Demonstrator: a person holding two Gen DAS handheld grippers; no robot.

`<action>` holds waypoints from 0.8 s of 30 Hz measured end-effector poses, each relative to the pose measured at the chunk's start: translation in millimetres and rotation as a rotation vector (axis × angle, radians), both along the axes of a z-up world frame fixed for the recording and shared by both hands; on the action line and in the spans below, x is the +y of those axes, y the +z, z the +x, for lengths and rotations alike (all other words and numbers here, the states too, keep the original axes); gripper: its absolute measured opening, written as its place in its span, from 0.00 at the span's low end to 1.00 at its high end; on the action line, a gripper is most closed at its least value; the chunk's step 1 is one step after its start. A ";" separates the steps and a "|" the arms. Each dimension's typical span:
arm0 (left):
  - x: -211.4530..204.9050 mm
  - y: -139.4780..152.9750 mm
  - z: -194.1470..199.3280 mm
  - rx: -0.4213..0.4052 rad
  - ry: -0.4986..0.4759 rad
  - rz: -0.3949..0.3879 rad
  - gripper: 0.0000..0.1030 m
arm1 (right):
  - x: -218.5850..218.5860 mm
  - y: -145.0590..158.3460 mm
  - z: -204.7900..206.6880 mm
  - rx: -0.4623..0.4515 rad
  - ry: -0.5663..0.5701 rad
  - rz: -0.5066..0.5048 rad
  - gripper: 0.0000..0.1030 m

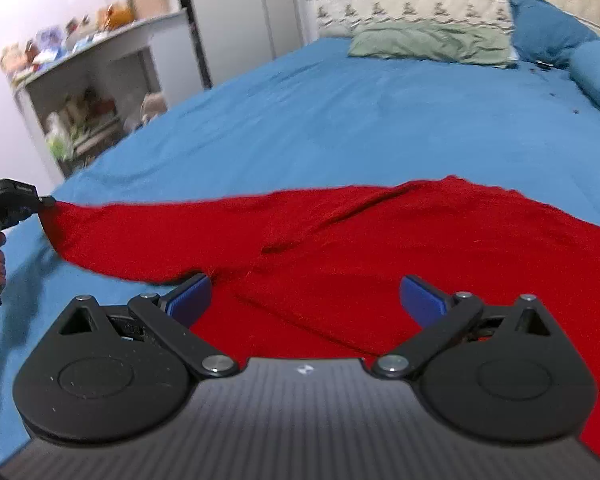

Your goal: Fold small clothes

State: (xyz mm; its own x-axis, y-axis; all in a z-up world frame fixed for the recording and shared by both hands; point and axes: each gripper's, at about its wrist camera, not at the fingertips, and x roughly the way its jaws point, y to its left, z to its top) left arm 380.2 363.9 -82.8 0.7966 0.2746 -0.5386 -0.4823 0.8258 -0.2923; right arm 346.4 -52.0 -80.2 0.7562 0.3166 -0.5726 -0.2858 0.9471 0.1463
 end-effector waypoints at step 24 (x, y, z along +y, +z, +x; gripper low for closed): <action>-442.4 -51.7 17.5 0.137 -0.894 0.240 0.23 | -186.7 1.4 -36.9 0.032 -0.335 -0.056 1.00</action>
State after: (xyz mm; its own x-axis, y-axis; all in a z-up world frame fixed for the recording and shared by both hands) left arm 397.8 -78.5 -134.5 0.6994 -0.2929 -0.6520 0.3432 0.9378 -0.0532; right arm 309.5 -238.8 -78.8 0.7942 0.0217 -0.6073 0.0461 0.9943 0.0958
